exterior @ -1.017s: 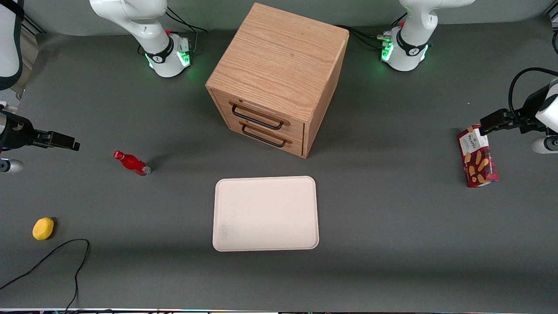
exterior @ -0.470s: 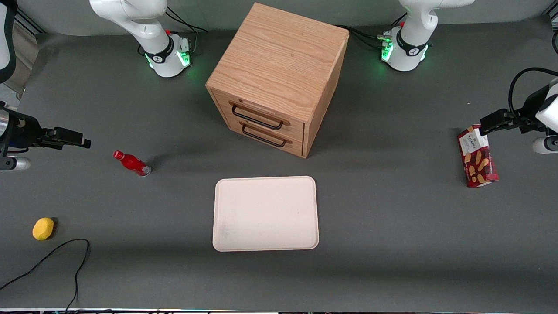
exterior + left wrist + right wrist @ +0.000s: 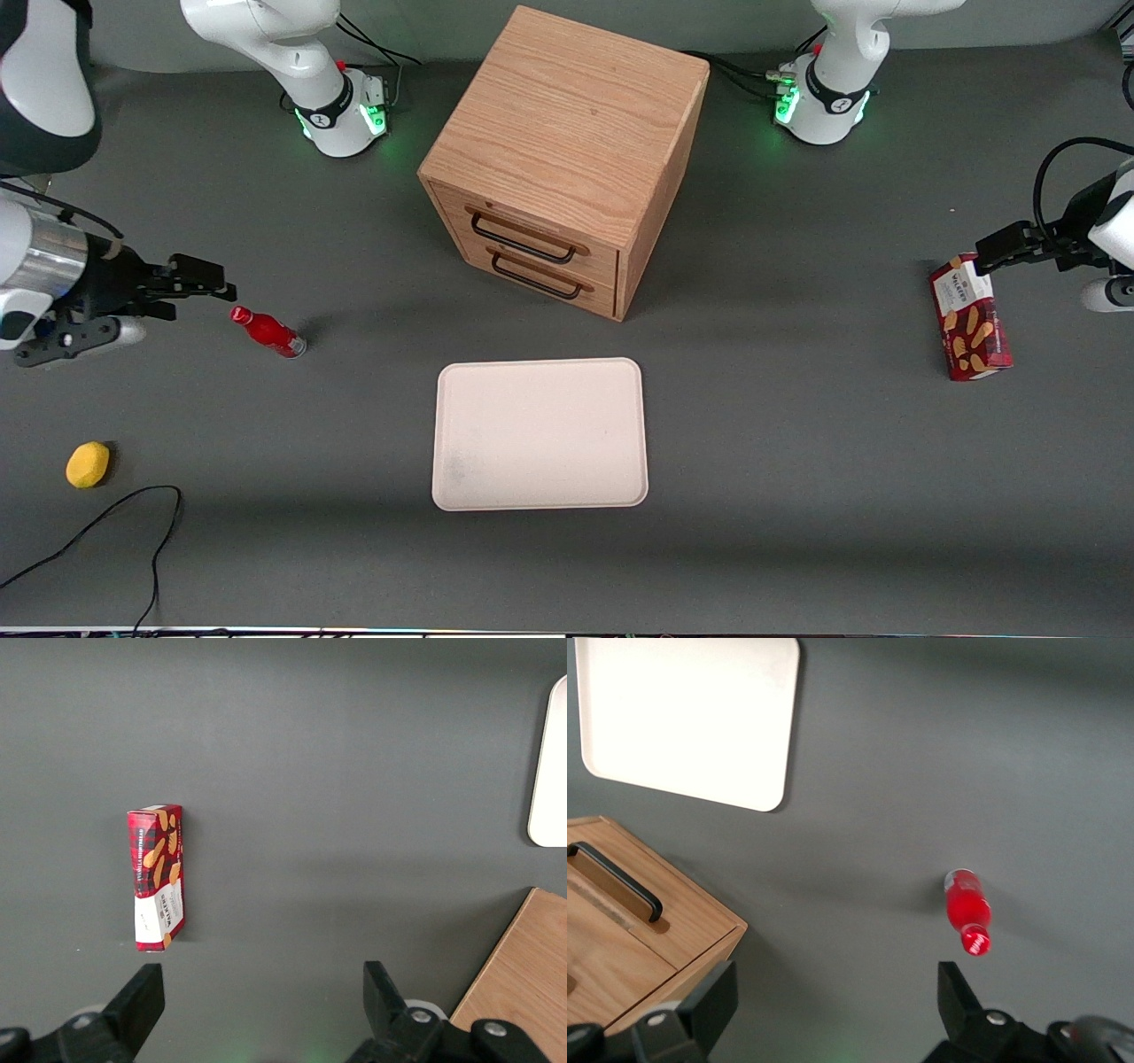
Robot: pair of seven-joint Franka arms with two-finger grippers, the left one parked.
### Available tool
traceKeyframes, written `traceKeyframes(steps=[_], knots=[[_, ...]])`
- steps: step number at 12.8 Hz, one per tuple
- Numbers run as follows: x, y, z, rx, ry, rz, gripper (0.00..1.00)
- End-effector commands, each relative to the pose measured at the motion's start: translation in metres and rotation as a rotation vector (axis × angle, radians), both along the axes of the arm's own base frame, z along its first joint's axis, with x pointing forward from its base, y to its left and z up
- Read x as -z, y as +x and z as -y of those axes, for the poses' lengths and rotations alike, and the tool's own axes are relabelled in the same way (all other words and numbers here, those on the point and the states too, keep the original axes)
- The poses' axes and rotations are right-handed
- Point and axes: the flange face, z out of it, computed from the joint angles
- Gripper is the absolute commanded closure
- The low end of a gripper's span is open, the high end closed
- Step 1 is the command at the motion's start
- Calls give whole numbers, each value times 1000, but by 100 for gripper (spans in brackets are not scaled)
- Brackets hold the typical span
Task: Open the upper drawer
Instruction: 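Move the right gripper toward the upper drawer's black handle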
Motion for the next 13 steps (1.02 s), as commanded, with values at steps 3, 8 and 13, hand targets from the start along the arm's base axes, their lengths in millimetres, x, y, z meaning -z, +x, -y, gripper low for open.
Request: traceKeyframes(steps=[3,8,13], knots=[[11,-3,-97,-266,17,-4,0],[33,-13,-173,-604,58,-2,0],[49,-18,-220,-749,73,-12,0]])
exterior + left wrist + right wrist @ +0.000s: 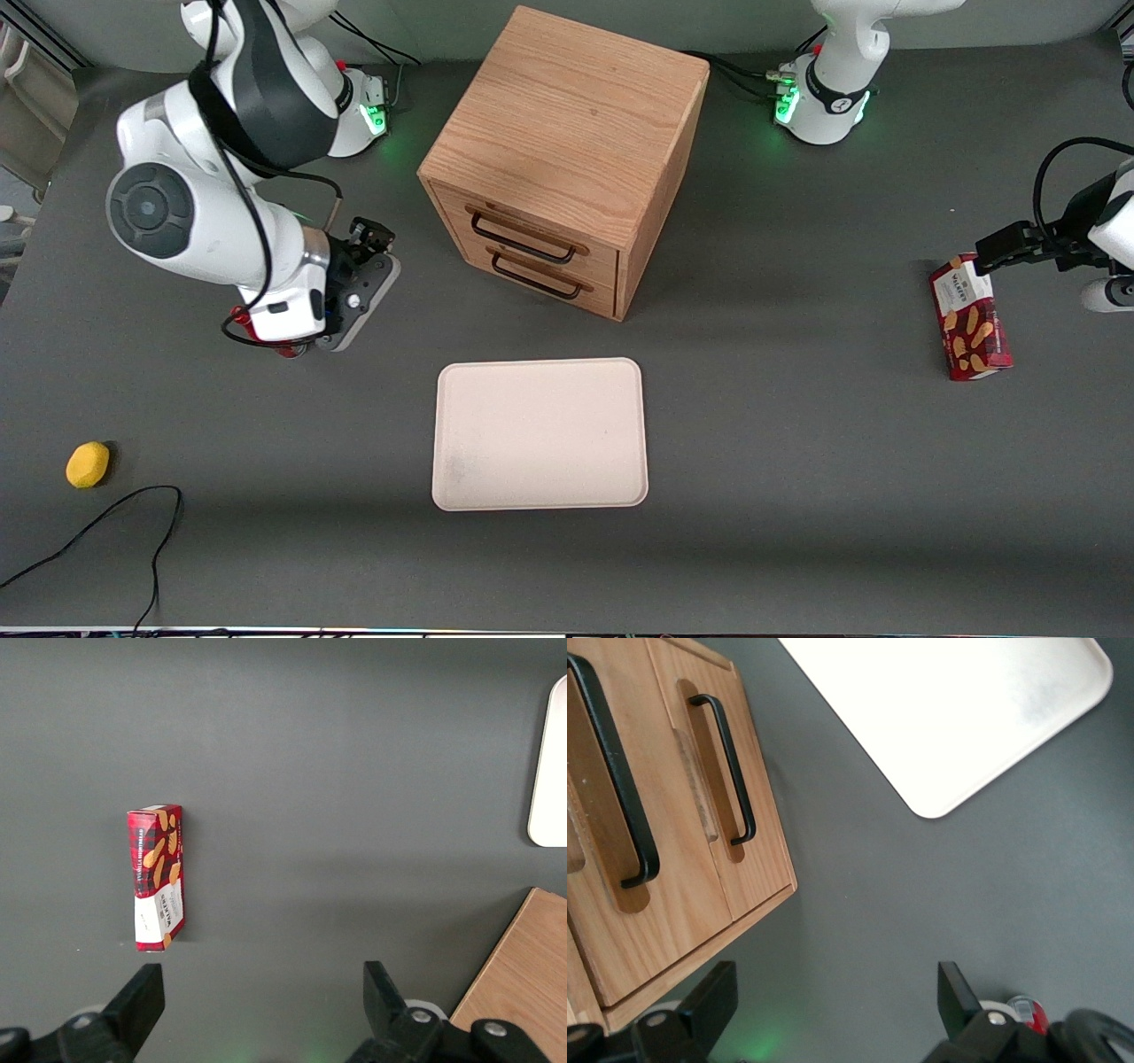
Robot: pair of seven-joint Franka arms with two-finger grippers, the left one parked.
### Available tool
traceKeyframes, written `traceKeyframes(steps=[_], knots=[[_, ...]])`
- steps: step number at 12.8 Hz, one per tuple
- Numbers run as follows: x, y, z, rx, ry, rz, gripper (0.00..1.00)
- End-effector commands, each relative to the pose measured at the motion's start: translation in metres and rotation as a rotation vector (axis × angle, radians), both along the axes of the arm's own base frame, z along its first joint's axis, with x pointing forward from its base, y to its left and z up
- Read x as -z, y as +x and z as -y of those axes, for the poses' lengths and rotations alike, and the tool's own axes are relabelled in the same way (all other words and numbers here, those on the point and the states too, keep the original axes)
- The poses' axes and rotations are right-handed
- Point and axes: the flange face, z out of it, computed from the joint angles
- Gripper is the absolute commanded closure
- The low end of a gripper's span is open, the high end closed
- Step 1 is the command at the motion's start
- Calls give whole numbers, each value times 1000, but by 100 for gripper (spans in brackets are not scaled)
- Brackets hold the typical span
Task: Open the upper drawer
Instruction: 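Move the right gripper toward the upper drawer's black handle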
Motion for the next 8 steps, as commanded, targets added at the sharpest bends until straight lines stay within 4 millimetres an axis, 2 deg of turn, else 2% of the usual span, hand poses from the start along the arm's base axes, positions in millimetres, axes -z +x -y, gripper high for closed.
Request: traceKeyframes(steps=[1,4,7,8], knots=[[2,5,-17,-49,23,-5,0],[11,3,-22,-93,26,-28,0],[20,-7,-43,-143,42,-66,0],[23,-14,-55,-147,72,-91,0]])
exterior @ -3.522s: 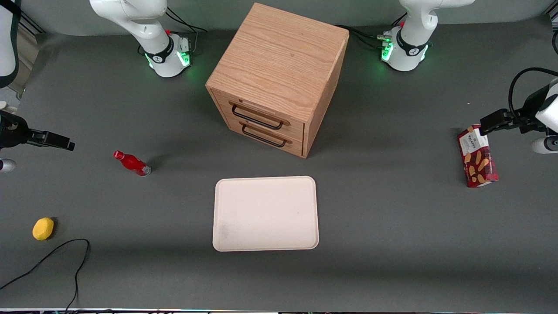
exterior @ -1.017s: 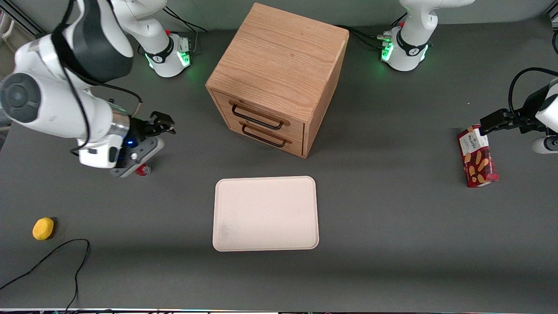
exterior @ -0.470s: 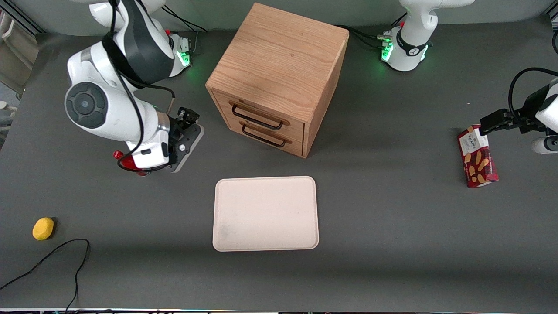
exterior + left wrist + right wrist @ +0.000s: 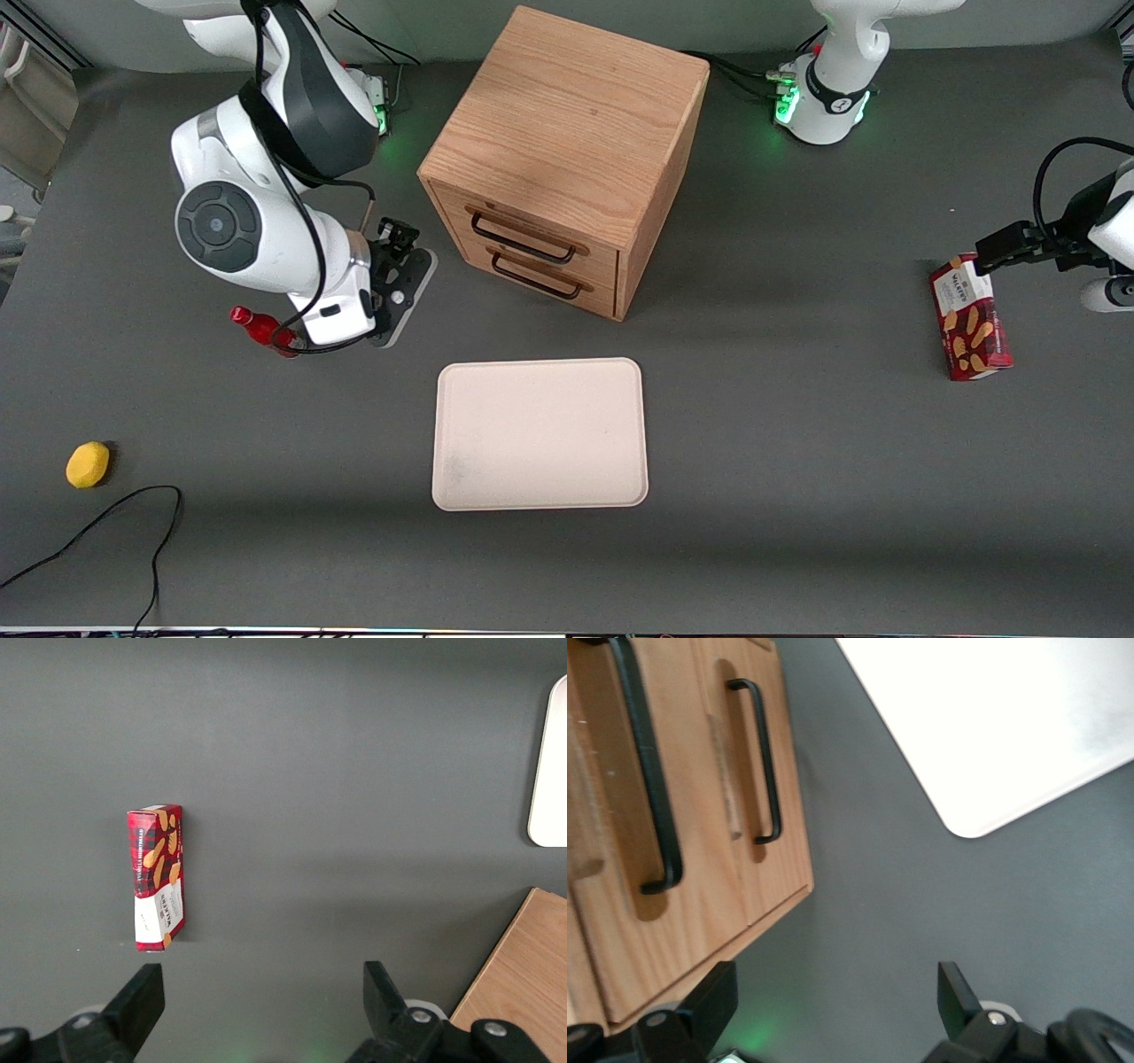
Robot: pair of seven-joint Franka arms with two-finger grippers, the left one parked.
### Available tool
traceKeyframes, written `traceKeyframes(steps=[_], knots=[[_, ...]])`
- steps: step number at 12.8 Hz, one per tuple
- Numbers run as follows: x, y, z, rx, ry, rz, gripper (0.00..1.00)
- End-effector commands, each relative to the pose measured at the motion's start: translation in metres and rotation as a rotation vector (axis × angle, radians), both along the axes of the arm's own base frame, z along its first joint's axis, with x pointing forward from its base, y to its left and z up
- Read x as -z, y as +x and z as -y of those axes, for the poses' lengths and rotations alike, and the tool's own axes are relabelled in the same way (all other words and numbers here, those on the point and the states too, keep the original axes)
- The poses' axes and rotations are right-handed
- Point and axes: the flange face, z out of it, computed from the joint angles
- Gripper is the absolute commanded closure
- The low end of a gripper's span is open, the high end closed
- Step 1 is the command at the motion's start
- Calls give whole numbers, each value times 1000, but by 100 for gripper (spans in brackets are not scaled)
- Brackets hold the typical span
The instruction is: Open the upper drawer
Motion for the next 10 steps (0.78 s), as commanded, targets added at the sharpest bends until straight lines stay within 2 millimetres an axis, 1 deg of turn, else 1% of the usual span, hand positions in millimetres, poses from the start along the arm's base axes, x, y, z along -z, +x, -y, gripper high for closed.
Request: traceKeyframes(steps=[1,2,4,5,6,8,10], knots=[[6,-8,-25,-33,61,-59,0],[11,-11,-33,-40,75,-81,0],[15,-11,-41,-1,109,-114,0],[18,-10,-43,26,108,-116,0],[26,-8,-48,62,100,-126,0],[34,-9,-63,135,92,-131,0],[40,-7,-69,206,96,-146,0]])
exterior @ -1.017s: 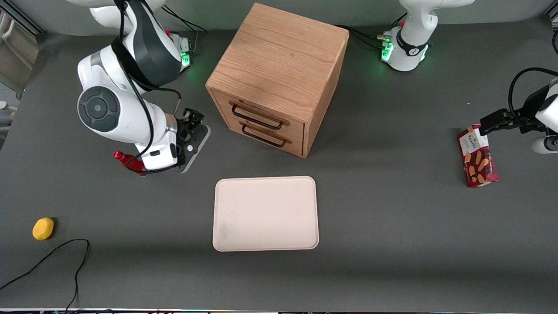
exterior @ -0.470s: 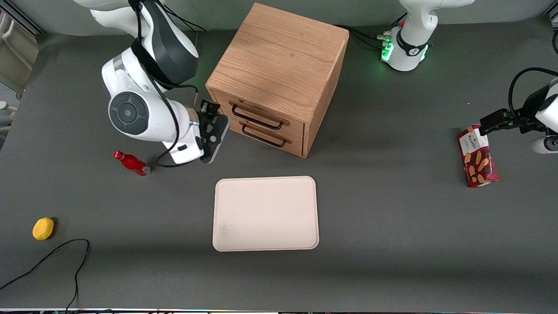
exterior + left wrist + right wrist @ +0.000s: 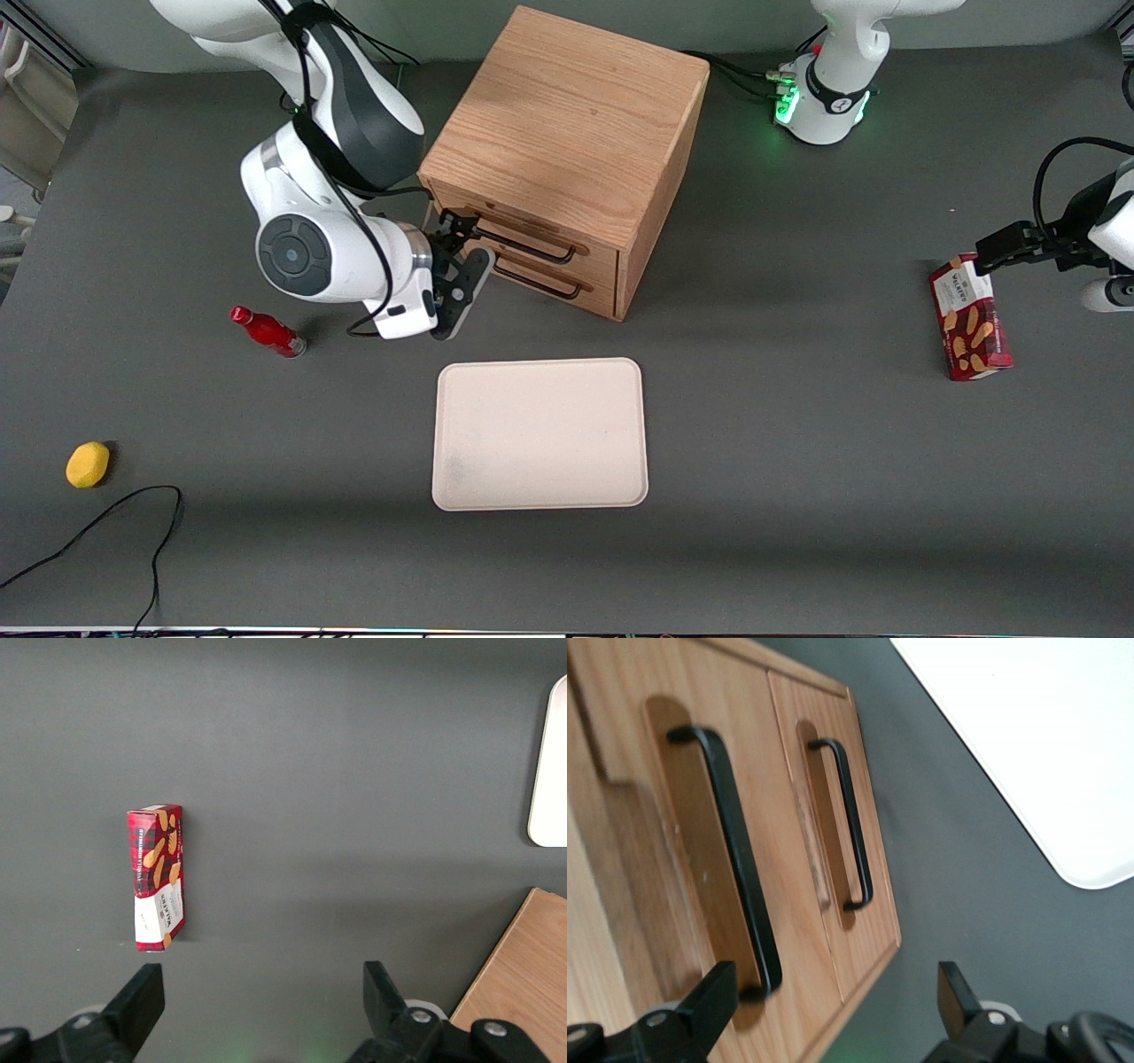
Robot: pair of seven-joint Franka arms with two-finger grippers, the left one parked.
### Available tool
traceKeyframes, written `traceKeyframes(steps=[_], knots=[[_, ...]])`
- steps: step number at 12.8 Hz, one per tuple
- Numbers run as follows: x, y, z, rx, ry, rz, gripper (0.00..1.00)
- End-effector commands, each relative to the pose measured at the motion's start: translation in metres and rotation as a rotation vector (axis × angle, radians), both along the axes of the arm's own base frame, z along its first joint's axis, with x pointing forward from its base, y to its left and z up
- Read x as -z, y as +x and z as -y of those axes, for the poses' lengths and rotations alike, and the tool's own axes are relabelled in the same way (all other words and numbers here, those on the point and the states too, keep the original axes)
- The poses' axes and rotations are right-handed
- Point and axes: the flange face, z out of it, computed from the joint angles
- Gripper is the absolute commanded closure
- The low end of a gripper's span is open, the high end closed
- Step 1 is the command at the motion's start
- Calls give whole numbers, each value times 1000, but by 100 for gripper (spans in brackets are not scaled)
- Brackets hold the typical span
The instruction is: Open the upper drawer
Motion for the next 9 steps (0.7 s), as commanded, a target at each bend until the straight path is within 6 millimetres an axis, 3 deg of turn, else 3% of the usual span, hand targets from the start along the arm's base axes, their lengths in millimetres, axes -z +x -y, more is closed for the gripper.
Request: traceKeyframes(steps=[1,2,9], knots=[[0,4,-16,70,20,-9,0],[1,-5,-31,45,21,-7,0],[21,-9,-50,30,18,-2,0]])
